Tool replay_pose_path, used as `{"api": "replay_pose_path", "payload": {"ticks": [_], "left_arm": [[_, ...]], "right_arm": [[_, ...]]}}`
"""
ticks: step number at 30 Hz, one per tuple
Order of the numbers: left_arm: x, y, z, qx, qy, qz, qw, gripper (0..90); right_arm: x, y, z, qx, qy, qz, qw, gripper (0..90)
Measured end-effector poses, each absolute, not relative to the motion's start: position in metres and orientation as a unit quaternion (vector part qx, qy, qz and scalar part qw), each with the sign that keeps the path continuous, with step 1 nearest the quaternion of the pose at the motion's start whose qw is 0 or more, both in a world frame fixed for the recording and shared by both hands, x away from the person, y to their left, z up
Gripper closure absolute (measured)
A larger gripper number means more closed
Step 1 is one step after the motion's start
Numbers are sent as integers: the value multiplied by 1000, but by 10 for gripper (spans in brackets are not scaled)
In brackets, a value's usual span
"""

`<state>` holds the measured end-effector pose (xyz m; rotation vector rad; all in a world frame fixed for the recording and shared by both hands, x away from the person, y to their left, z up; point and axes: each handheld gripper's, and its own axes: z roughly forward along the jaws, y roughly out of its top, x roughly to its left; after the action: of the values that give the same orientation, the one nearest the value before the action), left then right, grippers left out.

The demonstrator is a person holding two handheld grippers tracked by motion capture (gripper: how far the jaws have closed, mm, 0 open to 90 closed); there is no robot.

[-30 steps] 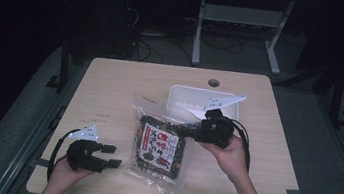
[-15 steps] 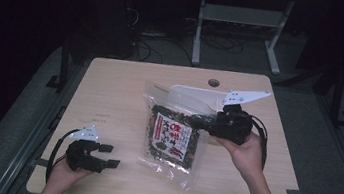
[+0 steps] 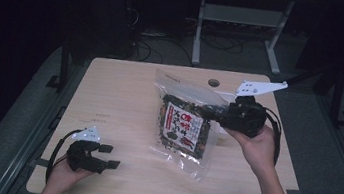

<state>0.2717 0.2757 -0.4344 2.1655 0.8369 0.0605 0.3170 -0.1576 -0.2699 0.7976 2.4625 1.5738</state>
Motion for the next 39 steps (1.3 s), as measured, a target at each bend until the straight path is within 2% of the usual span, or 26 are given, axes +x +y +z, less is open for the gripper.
{"api": "replay_pose_path", "payload": {"ticks": [14,19,28,39], "left_arm": [[270,276,-437,860,333,31,385,287],[271,275,-438,862,331,30,382,284],[271,276,-437,863,328,30,382,283],[273,277,-439,863,330,25,382,279]], "right_arm": [[333,-169,-244,276,803,516,112,787],[345,-173,-232,289,800,502,157,787],[362,-172,-220,298,789,502,189,787],[384,-176,-224,318,771,510,208,787]]}}
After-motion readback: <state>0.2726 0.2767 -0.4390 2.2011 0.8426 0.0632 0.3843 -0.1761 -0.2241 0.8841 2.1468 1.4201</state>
